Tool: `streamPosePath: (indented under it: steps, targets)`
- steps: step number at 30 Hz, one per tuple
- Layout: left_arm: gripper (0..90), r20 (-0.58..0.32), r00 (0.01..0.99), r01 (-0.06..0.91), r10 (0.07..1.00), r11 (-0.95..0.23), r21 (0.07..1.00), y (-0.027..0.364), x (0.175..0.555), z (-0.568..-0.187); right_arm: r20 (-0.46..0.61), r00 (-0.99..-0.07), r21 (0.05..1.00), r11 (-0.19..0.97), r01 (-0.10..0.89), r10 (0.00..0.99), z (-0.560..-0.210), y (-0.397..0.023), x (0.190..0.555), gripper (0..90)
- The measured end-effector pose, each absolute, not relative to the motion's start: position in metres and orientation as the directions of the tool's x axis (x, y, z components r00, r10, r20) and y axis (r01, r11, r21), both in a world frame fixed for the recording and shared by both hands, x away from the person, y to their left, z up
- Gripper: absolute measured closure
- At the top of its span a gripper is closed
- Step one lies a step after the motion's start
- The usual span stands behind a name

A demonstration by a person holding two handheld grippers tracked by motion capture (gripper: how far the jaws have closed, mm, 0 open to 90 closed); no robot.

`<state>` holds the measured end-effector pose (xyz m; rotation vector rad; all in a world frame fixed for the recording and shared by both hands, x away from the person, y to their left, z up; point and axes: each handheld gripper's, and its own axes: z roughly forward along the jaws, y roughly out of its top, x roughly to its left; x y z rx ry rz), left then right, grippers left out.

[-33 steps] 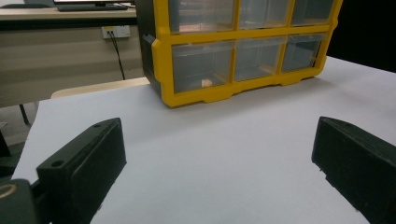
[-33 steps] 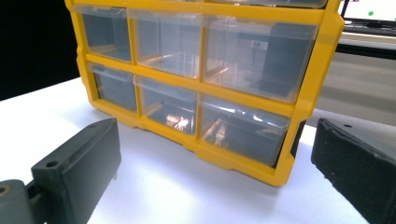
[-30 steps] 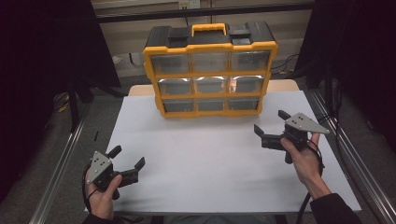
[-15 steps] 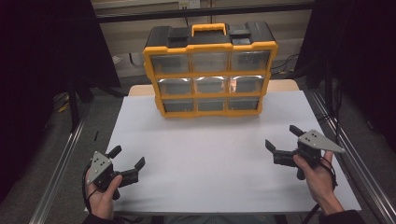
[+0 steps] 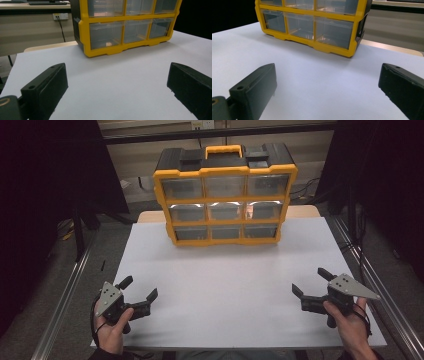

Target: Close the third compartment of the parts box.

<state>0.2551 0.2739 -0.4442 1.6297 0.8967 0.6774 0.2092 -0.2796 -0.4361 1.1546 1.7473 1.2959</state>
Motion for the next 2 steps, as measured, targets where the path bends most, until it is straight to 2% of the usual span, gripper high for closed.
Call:
streamPosePath:
  steps: [2]
  targets:
    - [3.0,-0.023,0.545,0.215,0.838,-0.114,0.97,0.2738,0.2556,-0.4445,-0.007,-0.385,0.958,0.117,0.263,0.923,-0.4367,-0.279,0.2105,0.6]
